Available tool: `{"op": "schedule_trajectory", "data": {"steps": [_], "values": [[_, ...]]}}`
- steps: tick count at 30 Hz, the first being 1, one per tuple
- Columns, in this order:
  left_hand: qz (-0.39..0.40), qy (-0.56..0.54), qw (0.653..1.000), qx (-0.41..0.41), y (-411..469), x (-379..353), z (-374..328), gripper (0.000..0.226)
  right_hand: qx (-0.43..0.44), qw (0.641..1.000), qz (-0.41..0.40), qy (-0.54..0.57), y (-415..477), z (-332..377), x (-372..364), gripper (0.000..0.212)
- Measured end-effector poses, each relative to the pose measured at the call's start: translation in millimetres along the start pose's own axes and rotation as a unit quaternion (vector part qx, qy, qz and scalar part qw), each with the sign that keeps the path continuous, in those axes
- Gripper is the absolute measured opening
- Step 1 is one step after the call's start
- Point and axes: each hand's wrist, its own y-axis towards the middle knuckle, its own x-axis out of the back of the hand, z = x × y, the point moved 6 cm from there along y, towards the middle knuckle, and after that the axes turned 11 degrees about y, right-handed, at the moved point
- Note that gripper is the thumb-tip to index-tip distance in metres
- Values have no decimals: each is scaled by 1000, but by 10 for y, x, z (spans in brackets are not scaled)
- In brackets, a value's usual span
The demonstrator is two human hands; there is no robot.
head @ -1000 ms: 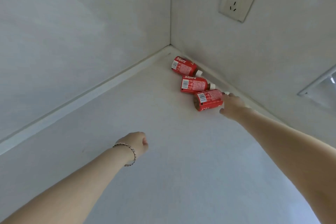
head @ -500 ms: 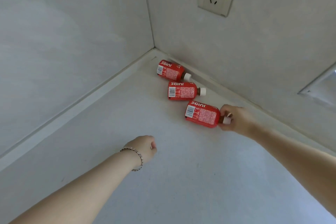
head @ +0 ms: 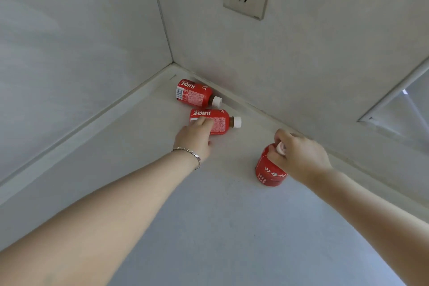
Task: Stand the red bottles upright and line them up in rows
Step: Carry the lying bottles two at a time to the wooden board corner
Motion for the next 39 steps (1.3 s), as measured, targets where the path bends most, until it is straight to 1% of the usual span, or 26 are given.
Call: {"op": "schedule_trajectory", "data": {"steps": [3,6,7,9,11,14,16,17,18,19,20,21,22,23,24,26,28,29,30,31,32,34,35,36,37,39], "values": [[-5,0,1000,8,367,-128,-12,67,-14,999,-27,28,6,-41,-40,24],[-12,21,999,22,564,-252,42,88,-6,998,-52,41,30,-54,-59,23],[-21,37,999,28,595,-269,60,90,-3,998,-56,42,35,-60,-70,23],[-48,54,996,49,610,-290,94,84,0,997,-60,48,44,-63,-76,23],[-62,39,995,75,578,-315,104,76,1,996,-66,52,39,-67,-66,23],[-44,-12,992,120,404,-352,141,76,-4,997,-63,48,15,-55,-68,23],[-40,-84,986,138,173,-352,169,79,-4,997,-55,45,11,-51,-73,24],[-34,-155,976,148,17,-369,175,80,-4,998,-52,44,9,-52,-70,24],[-31,-255,954,155,-157,-393,168,79,-6,998,-50,42,7,-54,-67,24],[-29,-359,920,158,-337,-428,156,75,-7,998,-48,40,7,-50,-66,24],[-25,-439,884,159,-517,-465,126,69,-10,998,-44,38,7,-54,-70,24],[-20,-482,862,158,-684,-487,92,67,-12,999,-39,36,6,-63,-78,24],[-17,-496,855,151,-830,-463,71,68,-11,999,-35,33,5,-62,-77,24],[-14,-498,856,138,-923,-444,64,68,-10,999,-29,29,10,-58,-74,24],[-14,-487,865,121,-984,-385,63,68,-9,999,-25,25,15,-55,-73,24],[-53,-424,902,68,-990,-195,93,62,-10,1000,-22,17,16,-46,-70,25],[-108,-292,950,26,-914,11,96,51,-12,1000,-24,1,8,-30,-60,28],[-132,-191,973,5,-876,88,65,44,-14,1000,-25,-12,1,-21,-56,30],[-154,-90,984,-11,-852,148,22,38,-17,999,-24,-25,-11,-11,-53,31],[-148,-14,989,-16,-839,151,-27,38,-20,999,-21,-42,-22,2,-52,33],[-142,34,989,-11,-838,150,-58,41,-22,998,-15,-61,-35,18,-47,35],[-136,55,989,22,-904,178,-75,45,-31,995,8,-96,-76,64,-22,37],[-123,34,991,49,-954,192,-49,43,-40,994,20,-104,-115,86,-12,38],[-113,3,989,96,-1015,187,15,39,-48,993,33,-107,-173,113,-9,38],[-80,-36,987,135,-1113,139,85,35,-51,992,45,-107,-252,147,-24,38],[-62,-100,980,164,-1386,102,184,33,-37,991,65,-112,-455,249,-88,37]]}}
